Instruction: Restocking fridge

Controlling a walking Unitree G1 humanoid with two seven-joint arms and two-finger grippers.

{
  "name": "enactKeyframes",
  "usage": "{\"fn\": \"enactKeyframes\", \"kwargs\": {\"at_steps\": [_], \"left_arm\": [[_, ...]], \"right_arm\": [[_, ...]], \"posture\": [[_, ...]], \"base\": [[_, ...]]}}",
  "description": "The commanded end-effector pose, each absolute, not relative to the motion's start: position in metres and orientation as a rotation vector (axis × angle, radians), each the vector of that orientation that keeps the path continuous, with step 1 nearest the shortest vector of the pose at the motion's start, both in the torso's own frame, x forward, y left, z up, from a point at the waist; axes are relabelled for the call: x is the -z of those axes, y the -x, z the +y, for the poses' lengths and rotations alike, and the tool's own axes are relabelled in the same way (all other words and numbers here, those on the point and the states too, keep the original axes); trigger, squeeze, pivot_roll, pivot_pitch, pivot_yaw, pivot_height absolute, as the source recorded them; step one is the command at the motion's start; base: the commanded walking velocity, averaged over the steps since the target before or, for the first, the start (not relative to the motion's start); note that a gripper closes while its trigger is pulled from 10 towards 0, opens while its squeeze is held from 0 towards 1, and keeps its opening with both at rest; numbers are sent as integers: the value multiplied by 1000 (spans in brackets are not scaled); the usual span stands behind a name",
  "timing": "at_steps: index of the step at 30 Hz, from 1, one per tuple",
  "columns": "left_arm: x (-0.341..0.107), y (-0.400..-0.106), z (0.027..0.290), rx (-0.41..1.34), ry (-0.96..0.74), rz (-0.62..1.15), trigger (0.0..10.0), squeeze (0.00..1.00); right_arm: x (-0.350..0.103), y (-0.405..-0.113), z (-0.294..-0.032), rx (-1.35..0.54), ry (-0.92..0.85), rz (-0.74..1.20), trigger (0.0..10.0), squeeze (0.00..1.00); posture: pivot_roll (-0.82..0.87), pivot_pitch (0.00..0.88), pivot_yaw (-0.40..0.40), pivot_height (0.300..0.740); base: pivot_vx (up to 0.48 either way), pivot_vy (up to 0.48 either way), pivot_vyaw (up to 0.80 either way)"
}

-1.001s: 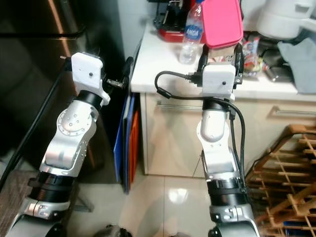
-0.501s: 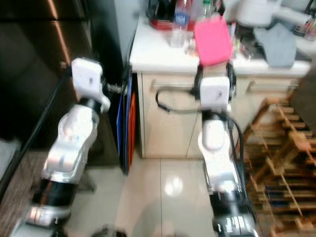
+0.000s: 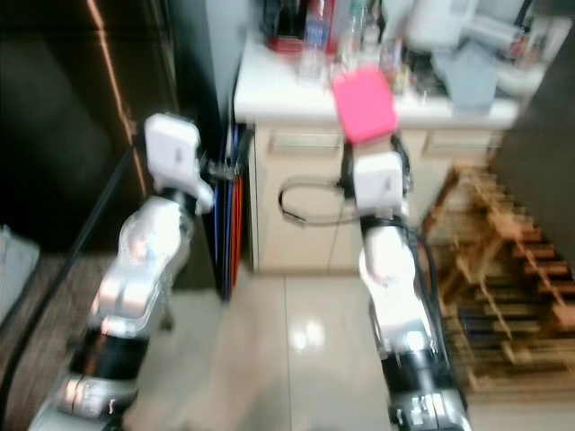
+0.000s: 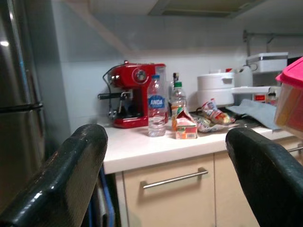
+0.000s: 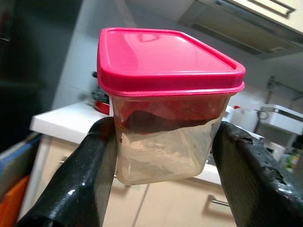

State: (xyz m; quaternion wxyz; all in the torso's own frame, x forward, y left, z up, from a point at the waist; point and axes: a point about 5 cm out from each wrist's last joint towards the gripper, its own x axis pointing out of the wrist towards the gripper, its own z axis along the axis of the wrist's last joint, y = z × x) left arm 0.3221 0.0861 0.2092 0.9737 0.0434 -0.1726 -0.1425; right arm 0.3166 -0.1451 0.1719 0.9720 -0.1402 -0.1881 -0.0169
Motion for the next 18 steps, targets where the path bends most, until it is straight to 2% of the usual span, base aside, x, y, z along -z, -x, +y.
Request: {"fn": "enactKeyframes", "kwargs": {"at_steps": [1, 5, 18], "left_arm": [[-209, -324, 83, 299, -75, -341, 10000, 0], [-209, -326, 80, 310, -69, -335, 10000, 0], [-211, -322, 80, 337, -77, -356, 10000, 0]], "right_arm": [[-174, -317, -154, 56, 274, -377, 0, 0], [-165, -314, -161, 56, 271, -339, 0, 0], [-153, -312, -159, 19, 281, -304, 0, 0]], "posture": [[-99, 0, -2, 740], [-112, 0, 4, 740], [-105, 0, 14, 740]], "base": [[0, -465, 0], [0, -462, 0], [0, -462, 0]]}}
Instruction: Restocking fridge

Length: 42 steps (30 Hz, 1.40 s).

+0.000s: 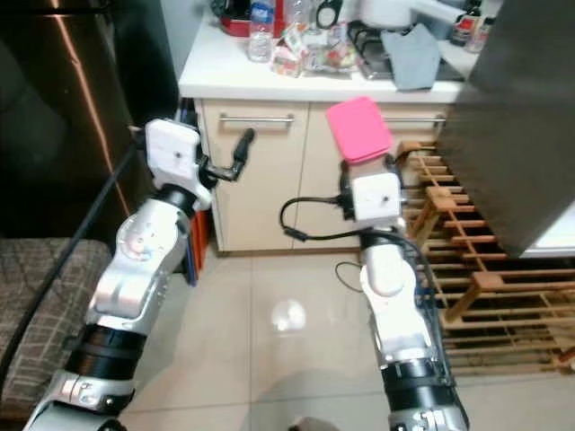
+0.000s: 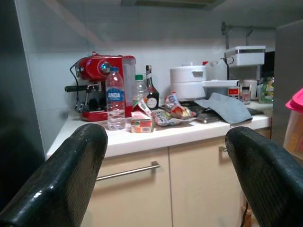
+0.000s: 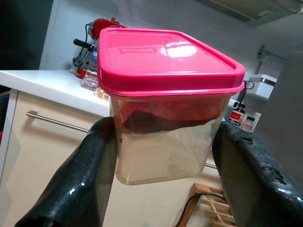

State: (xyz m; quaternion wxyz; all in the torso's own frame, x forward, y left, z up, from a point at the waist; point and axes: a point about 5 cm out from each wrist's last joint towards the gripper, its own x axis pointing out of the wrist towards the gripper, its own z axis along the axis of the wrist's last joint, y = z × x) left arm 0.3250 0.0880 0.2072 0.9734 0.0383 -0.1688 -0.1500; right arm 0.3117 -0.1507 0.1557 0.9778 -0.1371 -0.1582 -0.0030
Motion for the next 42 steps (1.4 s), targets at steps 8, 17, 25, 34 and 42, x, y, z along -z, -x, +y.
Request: {"fn": "enactKeyframes", "kwargs": {"at_steps": [8, 17, 25, 34, 42], "left_arm": [[-212, -321, 80, 352, -77, -366, 10000, 0], [-214, -322, 74, 381, -64, -384, 10000, 0], [-208, -325, 79, 338, -47, -350, 10000, 0], [-201, -326, 77, 341, -55, -323, 10000, 0], [-192, -332, 76, 325, -25, -278, 10000, 0]], "right_arm": [[-149, -310, -160, 17, 280, -294, 0, 0], [-149, -308, -165, 27, 294, -297, 0, 0], [-144, -302, -178, 94, 292, -274, 0, 0], [-141, -301, -196, 187, 266, -248, 0, 0], [-140, -297, -194, 172, 267, -249, 0, 0]], "posture": [[-108, 0, 20, 740], [-137, 0, 27, 740], [-144, 0, 26, 740], [-152, 0, 34, 740], [-160, 0, 35, 740]], "base": [[0, -461, 0], [0, -461, 0], [0, -461, 0], [0, -461, 0], [0, -461, 0]]}}
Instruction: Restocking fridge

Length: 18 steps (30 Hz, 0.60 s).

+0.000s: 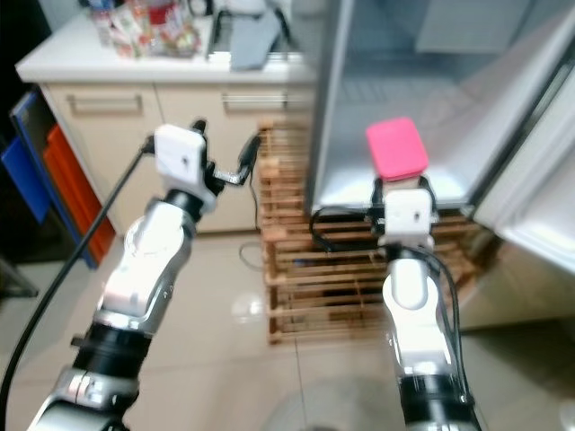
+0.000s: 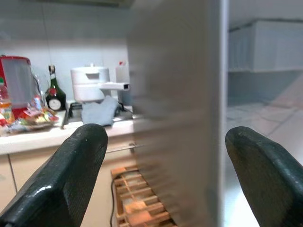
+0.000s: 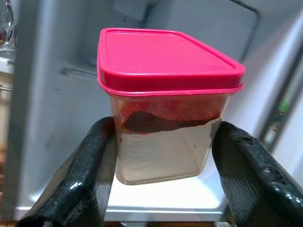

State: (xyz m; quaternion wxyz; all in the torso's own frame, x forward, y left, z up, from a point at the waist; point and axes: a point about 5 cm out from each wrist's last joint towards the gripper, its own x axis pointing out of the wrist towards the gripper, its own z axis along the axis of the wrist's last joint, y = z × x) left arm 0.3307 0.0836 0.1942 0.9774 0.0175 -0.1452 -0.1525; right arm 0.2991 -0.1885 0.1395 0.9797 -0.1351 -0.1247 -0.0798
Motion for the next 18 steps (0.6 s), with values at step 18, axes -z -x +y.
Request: {"fn": "enactKeyframes", "kwargs": {"at_steps": [18], "left_arm": [[-179, -328, 71, 426, -36, -214, 10000, 0]], "right_arm": [[-125, -303, -184, 139, 103, -178, 0, 0]], "posture": [[-123, 0, 35, 740]], "base": [[133, -152, 0]]}}
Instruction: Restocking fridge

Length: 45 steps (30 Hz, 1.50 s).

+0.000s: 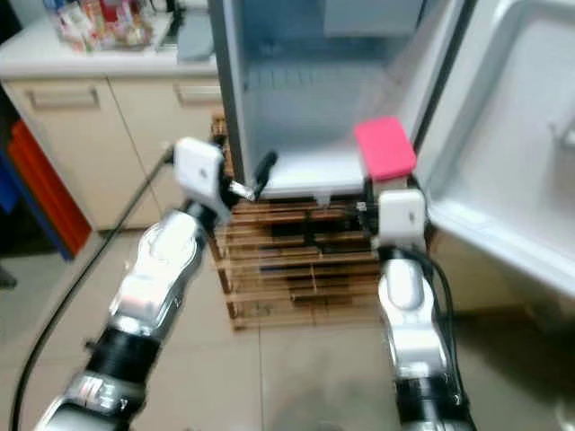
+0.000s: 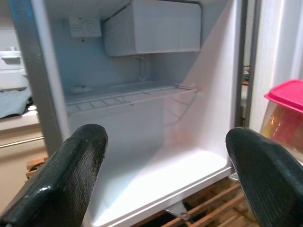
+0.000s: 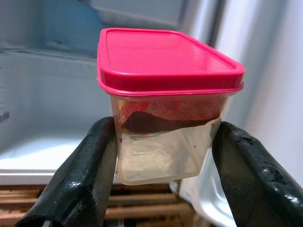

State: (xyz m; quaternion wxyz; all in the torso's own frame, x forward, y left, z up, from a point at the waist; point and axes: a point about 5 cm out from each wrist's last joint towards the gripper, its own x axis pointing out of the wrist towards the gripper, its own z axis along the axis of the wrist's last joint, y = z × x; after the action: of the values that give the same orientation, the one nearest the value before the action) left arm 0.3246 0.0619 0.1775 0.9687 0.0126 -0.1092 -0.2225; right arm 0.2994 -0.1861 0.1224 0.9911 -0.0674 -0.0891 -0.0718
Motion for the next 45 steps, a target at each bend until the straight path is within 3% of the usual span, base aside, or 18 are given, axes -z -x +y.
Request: {"fn": "enactKeyframes", "kwargs": {"at_steps": [1, 23, 33, 45], "left_arm": [[-179, -328, 71, 426, -36, -214, 10000, 0], [-175, -326, 68, 449, -32, -190, 10000, 0], [-184, -319, 55, 543, -118, -236, 10000, 0], [-185, -308, 43, 672, -139, -200, 10000, 0]], "right_arm": [[-125, -303, -184, 139, 103, -178, 0, 0], [-113, -310, -174, 76, 65, -124, 0, 0], [-106, -316, -163, 33, 74, -87, 0, 0], [-88, -336, -152, 19, 146, 63, 0, 0]], "posture": [[-123, 0, 35, 740], [-119, 0, 31, 740], [-111, 0, 29, 740], [-66, 0, 11, 740]], "base": [[480, 0, 0], [480, 0, 0], [480, 0, 0], [0, 0, 0]]}}
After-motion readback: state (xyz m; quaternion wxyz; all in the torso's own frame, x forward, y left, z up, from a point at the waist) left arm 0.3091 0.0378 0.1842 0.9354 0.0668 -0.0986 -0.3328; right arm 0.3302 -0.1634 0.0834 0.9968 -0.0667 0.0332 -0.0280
